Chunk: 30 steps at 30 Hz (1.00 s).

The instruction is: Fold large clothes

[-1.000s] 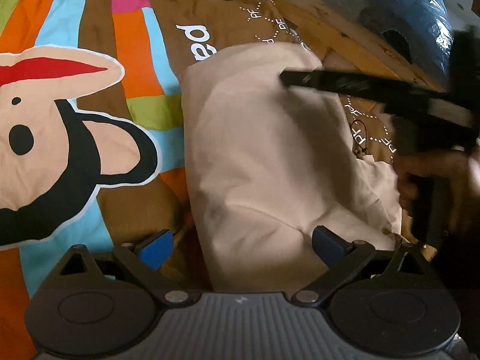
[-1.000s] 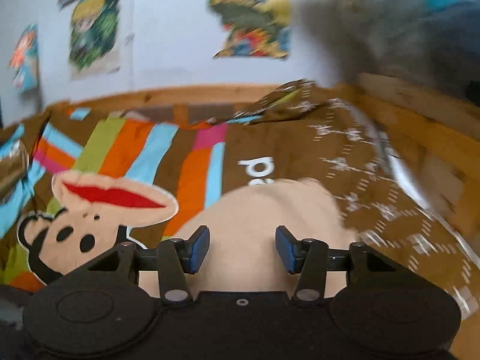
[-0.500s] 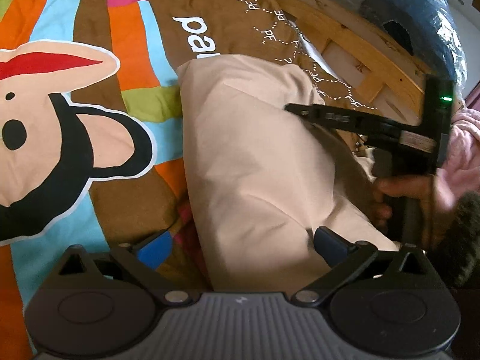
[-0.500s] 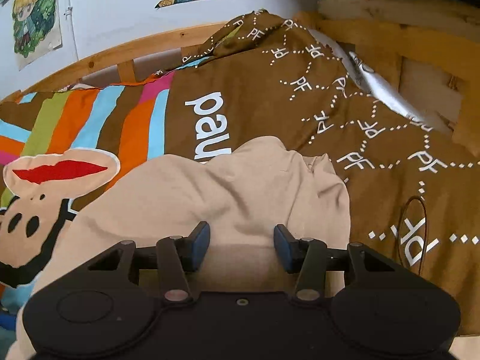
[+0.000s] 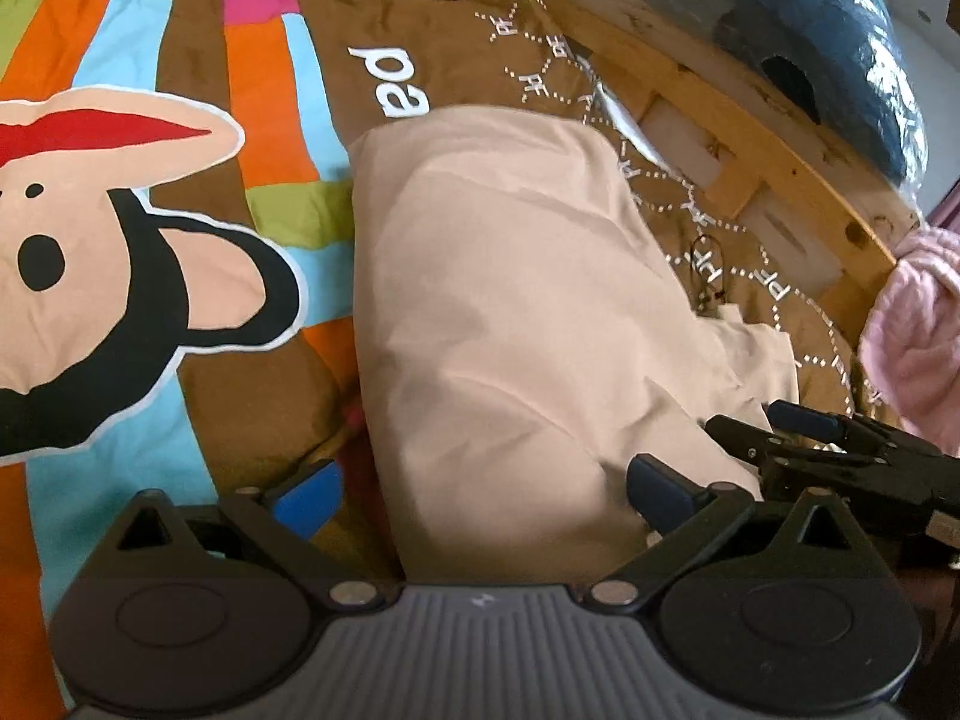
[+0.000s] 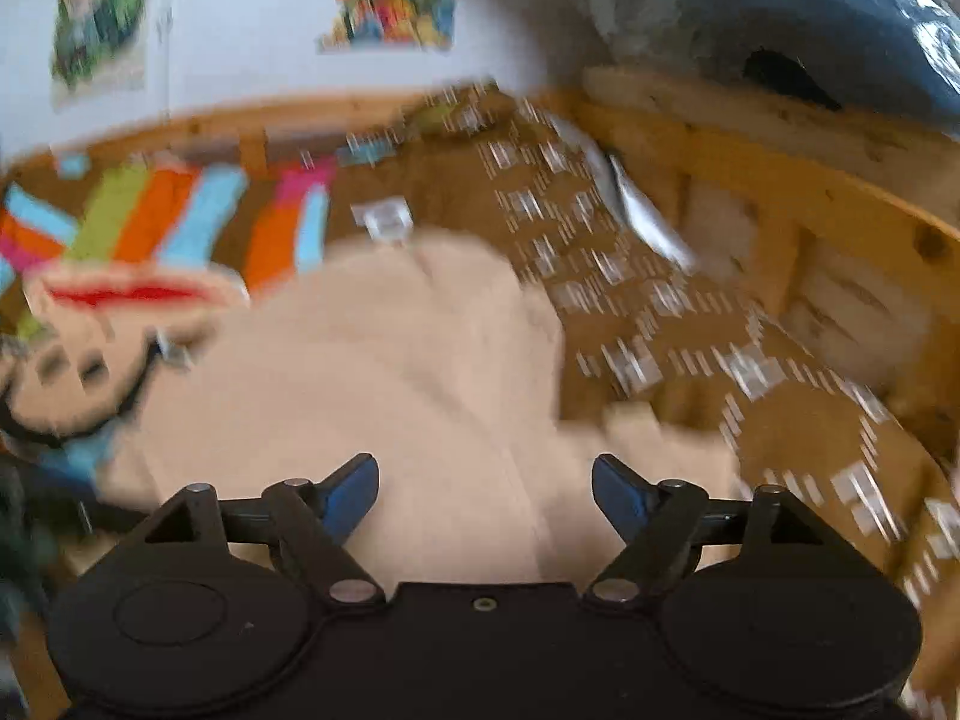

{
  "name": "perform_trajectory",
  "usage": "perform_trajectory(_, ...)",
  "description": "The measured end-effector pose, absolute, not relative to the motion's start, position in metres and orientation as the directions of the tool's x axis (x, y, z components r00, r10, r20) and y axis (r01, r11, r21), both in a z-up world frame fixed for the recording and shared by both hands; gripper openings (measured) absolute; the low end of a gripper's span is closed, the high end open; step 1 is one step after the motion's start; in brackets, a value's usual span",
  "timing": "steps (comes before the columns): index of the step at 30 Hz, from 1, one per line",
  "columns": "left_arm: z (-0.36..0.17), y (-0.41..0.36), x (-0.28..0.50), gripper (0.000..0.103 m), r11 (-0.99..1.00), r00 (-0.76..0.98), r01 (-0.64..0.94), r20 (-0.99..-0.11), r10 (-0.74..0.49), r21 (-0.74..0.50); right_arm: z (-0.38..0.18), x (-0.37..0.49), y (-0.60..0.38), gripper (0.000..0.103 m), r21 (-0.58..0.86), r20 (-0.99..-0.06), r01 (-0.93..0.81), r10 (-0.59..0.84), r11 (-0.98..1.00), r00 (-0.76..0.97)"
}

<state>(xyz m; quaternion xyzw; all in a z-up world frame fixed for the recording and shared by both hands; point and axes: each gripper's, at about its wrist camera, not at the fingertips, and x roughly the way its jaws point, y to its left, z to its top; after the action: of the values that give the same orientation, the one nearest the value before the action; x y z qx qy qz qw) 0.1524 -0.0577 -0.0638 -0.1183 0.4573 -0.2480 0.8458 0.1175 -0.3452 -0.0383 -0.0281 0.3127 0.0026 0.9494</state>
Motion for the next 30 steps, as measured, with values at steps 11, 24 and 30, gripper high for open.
perform_trajectory(11, -0.07, -0.06, 0.149, 0.103, 0.866, 0.472, 0.293, -0.726, -0.5, -0.405, -0.068, 0.124, -0.363, 0.081, -0.002, -0.682, 0.037, -0.028, 0.999, 0.731)
perform_trajectory(24, -0.069, -0.06, 0.148, 0.103, 0.87, 0.472, 0.292, -0.731, -0.493, -0.398, -0.051, 0.108, -0.417, 0.087, 0.199, -0.618, 0.189, -0.026, 0.962, 0.786)
perform_trajectory(30, -0.069, -0.059, 0.148, 0.103, 0.87, 0.471, 0.29, -0.732, -0.493, -0.399, -0.056, 0.112, -0.413, 0.095, 0.278, -0.624, 0.123, 0.081, 0.953, 0.777)
